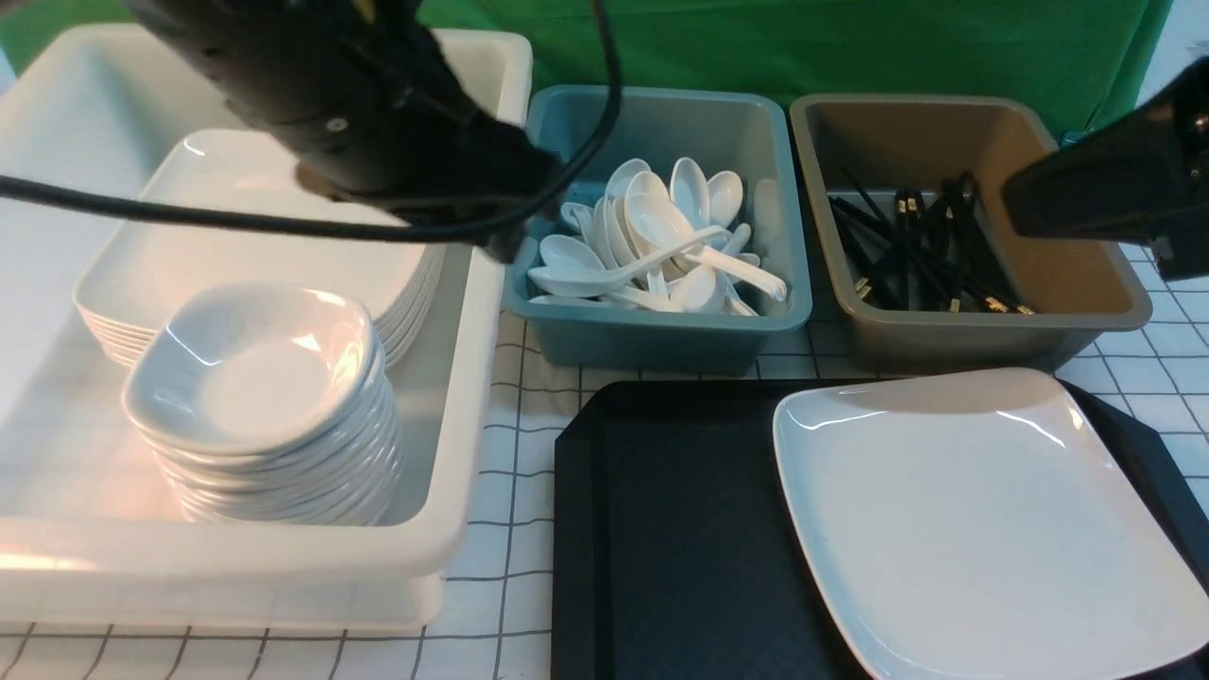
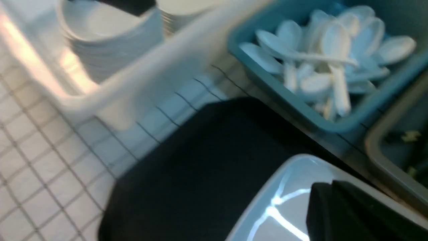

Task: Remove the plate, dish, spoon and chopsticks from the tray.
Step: Use the left arm to grab a plate from the dinner plate

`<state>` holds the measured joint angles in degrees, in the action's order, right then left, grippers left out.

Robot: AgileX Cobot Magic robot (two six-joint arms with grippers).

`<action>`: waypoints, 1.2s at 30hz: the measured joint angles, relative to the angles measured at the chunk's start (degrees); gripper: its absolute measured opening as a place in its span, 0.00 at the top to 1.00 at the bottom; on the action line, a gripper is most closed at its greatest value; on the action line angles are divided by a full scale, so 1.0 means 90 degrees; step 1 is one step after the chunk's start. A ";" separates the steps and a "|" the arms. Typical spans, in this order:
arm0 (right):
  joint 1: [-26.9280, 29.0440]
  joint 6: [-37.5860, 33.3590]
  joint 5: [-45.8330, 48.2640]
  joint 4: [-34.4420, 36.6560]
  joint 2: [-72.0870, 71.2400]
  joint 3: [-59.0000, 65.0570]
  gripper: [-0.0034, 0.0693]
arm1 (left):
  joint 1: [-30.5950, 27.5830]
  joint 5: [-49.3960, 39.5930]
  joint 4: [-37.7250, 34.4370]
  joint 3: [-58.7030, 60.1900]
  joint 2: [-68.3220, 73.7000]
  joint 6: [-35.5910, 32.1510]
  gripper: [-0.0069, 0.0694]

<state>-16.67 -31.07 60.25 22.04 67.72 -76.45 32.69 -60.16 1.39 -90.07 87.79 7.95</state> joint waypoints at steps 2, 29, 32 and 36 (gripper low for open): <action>0.0000 0.0364 0.0032 -0.0658 0.0000 0.0000 0.95 | 0.0332 0.0390 -0.0354 -0.0034 0.0166 -0.0061 0.68; 0.0000 0.1267 0.0594 -0.1956 0.0000 0.0000 0.96 | 0.1028 0.2172 -0.0881 -0.1704 0.4661 0.0532 0.17; 0.0000 0.1267 0.0574 -0.1949 0.0000 0.0000 0.96 | 0.1028 0.2284 -0.0925 -0.1704 0.4788 0.0552 0.17; 0.0000 0.1267 0.0555 -0.1949 0.0000 0.0000 0.96 | 0.1028 0.2465 -0.0962 -0.1704 0.4920 0.0588 0.22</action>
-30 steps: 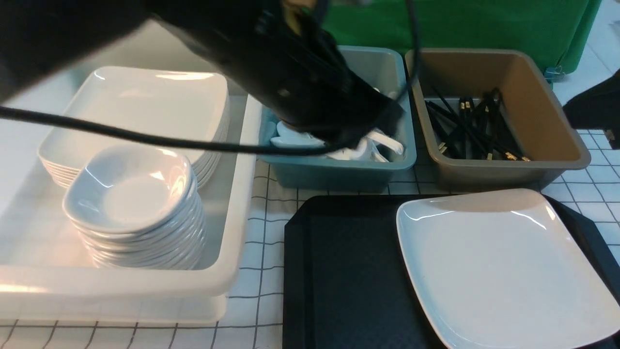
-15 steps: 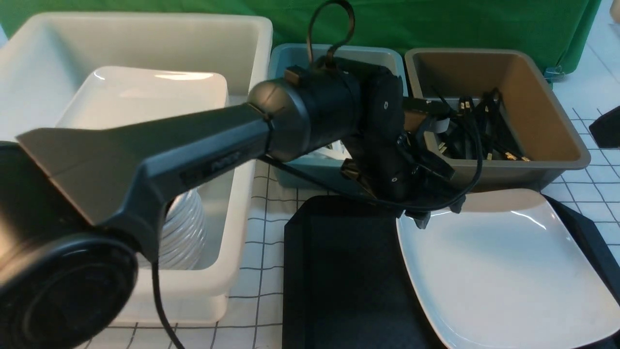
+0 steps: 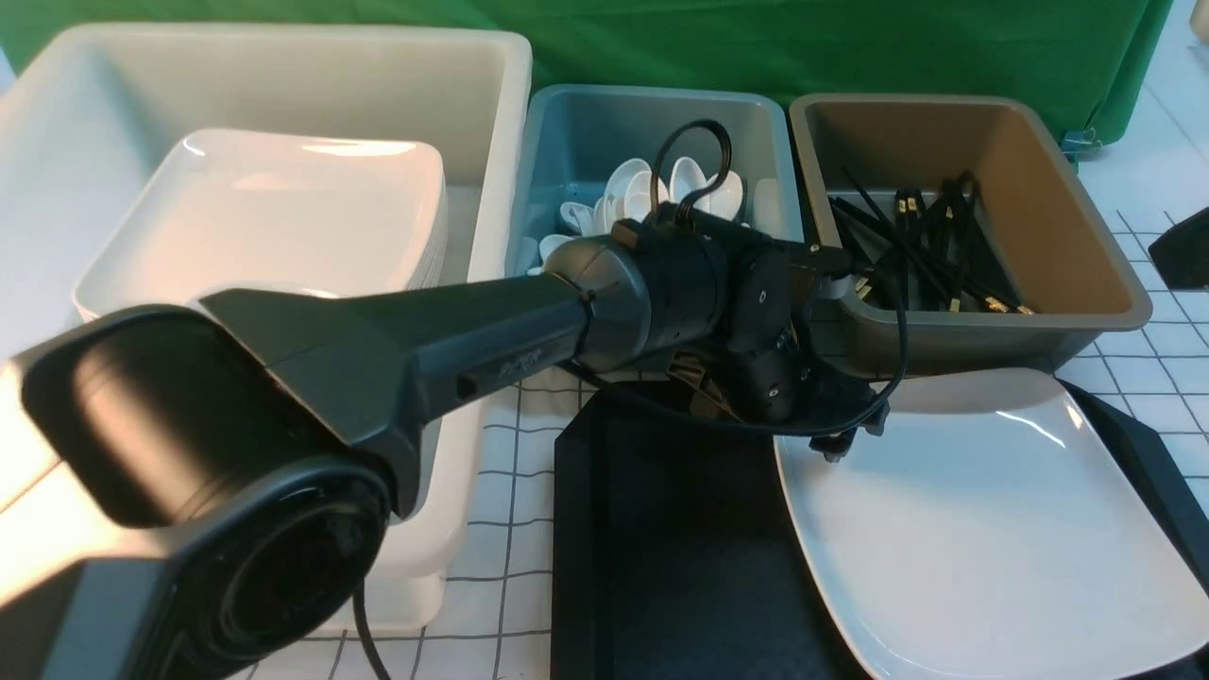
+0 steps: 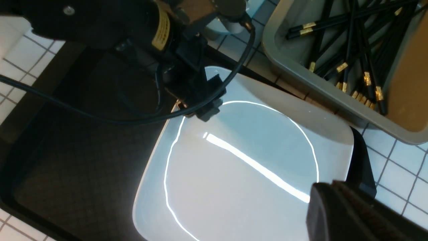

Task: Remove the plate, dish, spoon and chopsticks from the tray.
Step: Use the left arm to grab a plate from the dinner plate

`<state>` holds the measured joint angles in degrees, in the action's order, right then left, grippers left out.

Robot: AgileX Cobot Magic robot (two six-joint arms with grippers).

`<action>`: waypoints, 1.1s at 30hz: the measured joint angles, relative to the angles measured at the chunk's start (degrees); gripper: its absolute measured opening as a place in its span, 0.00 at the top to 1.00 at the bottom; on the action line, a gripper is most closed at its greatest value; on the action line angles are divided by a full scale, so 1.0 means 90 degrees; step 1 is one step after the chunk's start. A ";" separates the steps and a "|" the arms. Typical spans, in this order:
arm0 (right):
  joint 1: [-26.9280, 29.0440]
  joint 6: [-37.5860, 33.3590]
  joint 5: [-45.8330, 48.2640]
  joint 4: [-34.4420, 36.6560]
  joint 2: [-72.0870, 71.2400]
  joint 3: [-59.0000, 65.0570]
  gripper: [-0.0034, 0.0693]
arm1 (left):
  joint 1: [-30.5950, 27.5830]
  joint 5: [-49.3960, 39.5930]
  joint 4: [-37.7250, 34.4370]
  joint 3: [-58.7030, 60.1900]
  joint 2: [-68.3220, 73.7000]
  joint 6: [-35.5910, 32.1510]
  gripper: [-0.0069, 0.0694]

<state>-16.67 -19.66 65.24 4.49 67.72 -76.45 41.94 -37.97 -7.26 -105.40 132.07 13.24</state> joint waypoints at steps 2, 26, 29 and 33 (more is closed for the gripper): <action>0.0000 0.0000 0.0000 0.0000 0.0000 0.0000 0.96 | 0.0000 0.0130 -0.0019 0.0000 0.0029 0.0000 0.26; 0.0000 0.0017 0.0002 0.0038 -0.0358 0.0000 0.96 | 0.0006 -0.1058 -0.0310 -0.0059 -0.1288 -0.0413 0.85; 0.0000 0.0017 -0.0015 0.0074 -0.0758 0.0000 0.96 | 0.0006 -0.1189 -0.0266 -0.0059 -0.1634 -0.0507 0.87; 0.0000 0.0017 -0.0086 0.0079 -0.1202 0.0000 0.96 | 0.0006 -0.1260 -0.0195 -0.0053 -0.2014 -0.0633 0.88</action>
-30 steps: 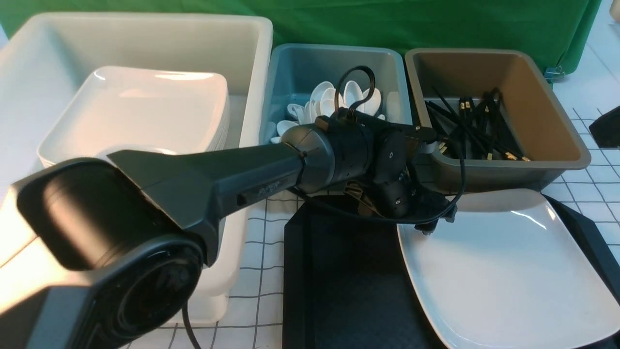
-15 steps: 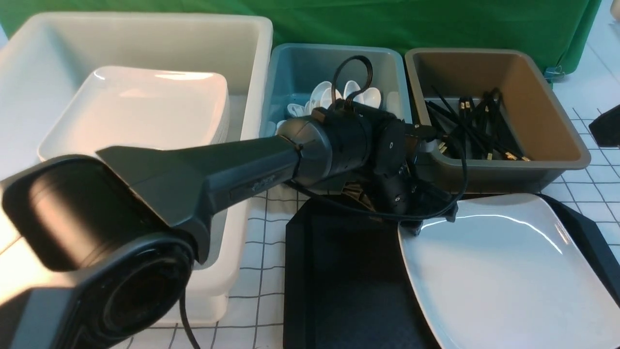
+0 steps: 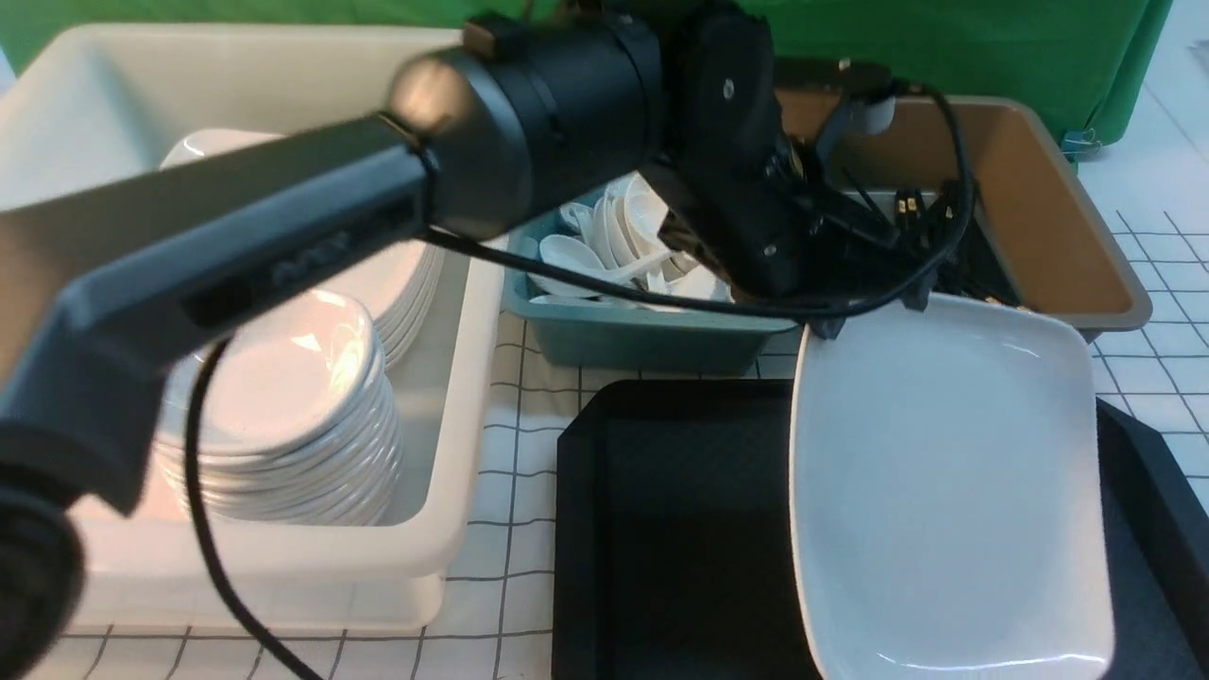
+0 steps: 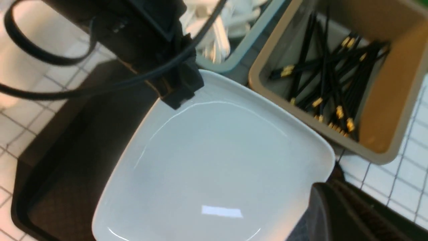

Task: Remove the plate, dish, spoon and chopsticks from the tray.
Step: Use the left arm to put the plate into the large storage box on the left

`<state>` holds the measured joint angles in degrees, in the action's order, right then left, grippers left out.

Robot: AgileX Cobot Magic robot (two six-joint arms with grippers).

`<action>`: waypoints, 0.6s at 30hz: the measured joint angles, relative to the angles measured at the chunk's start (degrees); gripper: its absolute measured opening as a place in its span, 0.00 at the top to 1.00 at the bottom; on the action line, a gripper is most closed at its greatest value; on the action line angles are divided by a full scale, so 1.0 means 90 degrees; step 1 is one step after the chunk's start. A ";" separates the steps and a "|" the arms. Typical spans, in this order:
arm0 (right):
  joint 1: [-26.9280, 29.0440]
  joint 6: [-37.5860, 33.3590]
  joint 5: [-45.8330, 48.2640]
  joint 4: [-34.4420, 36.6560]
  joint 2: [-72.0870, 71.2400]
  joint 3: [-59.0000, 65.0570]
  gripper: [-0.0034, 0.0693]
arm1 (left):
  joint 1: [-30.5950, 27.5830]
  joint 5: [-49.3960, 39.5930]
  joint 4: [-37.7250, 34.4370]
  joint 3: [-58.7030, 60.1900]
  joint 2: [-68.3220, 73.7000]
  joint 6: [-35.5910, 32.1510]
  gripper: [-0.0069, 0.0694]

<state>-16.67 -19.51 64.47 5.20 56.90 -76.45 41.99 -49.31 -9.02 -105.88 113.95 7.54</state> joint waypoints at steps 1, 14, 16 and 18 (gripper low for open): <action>0.0000 0.0000 -0.0032 0.0002 -0.0130 0.0000 0.96 | 0.0000 -0.0028 0.0014 0.0000 -0.0169 -0.0037 0.88; 0.0000 -0.0021 -0.0131 0.0724 -0.0302 0.0000 0.96 | 0.0000 -0.0126 0.0766 0.0020 -0.1426 -0.0148 0.88; 0.0000 -0.0034 -0.0179 0.0909 -0.0302 0.0000 0.95 | -0.0020 -0.0173 0.0936 -0.0004 -0.1596 -0.0071 0.88; 0.0000 -0.0138 -0.0233 0.1136 -0.0302 0.0000 0.95 | -0.0123 -0.0248 0.1036 -0.0074 -0.1743 0.0050 0.88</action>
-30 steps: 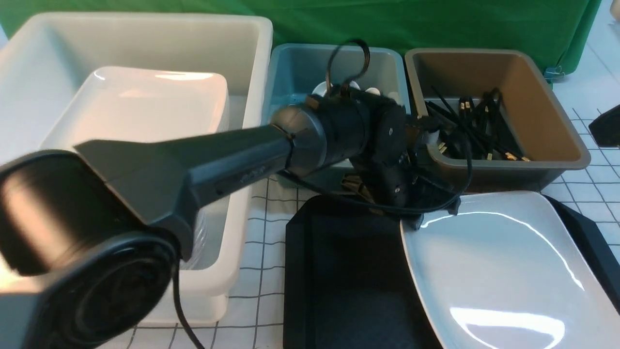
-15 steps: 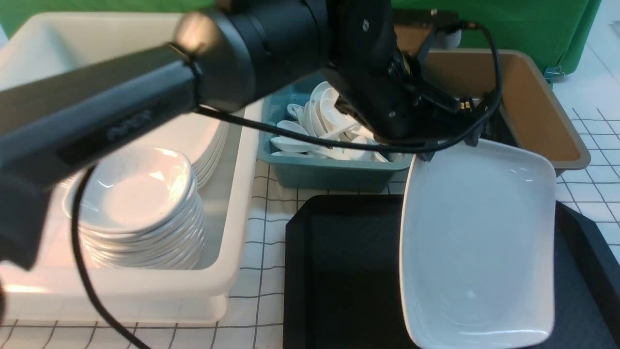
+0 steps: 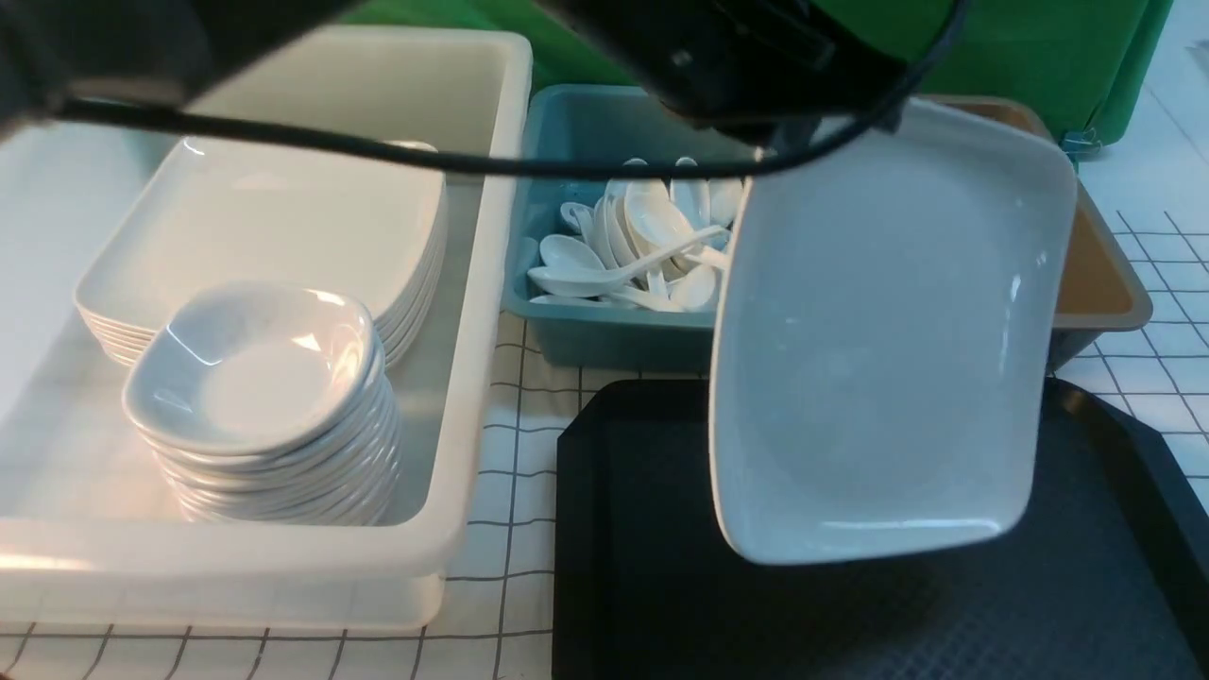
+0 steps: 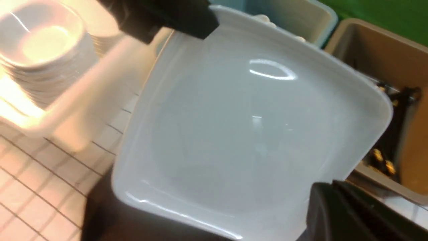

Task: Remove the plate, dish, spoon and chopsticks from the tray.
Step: Use the left arm to put the plate into the large storage box on the left

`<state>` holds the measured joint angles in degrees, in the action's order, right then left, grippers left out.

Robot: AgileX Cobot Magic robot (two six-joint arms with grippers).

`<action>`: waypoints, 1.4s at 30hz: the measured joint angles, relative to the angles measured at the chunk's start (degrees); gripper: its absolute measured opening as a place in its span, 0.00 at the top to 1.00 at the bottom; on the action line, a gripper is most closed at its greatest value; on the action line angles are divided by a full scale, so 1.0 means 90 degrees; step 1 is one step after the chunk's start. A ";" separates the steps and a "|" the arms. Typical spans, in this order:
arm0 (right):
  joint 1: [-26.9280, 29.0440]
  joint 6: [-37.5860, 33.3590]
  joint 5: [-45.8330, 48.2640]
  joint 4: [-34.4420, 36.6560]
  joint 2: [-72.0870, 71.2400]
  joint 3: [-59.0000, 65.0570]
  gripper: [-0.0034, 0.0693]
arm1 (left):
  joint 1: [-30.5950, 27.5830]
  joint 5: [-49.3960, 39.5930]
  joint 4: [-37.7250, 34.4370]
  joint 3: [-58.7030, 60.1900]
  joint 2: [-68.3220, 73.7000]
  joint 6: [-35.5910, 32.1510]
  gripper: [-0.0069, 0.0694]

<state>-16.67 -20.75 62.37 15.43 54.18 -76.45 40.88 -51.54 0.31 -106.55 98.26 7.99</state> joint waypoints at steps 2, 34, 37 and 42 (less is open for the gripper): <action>0.0000 -0.0259 -0.0090 0.0467 0.0007 0.0000 0.95 | -0.0296 -0.0095 0.0016 -0.0090 -0.0248 0.0076 0.88; -0.2493 -0.1359 -0.1311 0.1865 0.3075 -0.2090 0.95 | -0.7242 0.2555 -0.4796 0.3665 -0.1059 -0.1774 0.88; -0.2493 -0.1359 -0.1351 0.1851 0.3201 -0.2090 0.95 | -0.7242 0.2897 -0.5274 0.3919 -0.0874 -0.2115 0.88; -0.2493 -0.1359 -0.1364 0.1842 0.3395 -0.2090 0.95 | -0.7232 0.3288 -0.6088 0.4009 -0.0351 -0.2511 0.88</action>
<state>-39.10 -32.98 50.10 32.01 84.73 -95.26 -24.21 -21.95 -54.48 -70.47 95.10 -14.61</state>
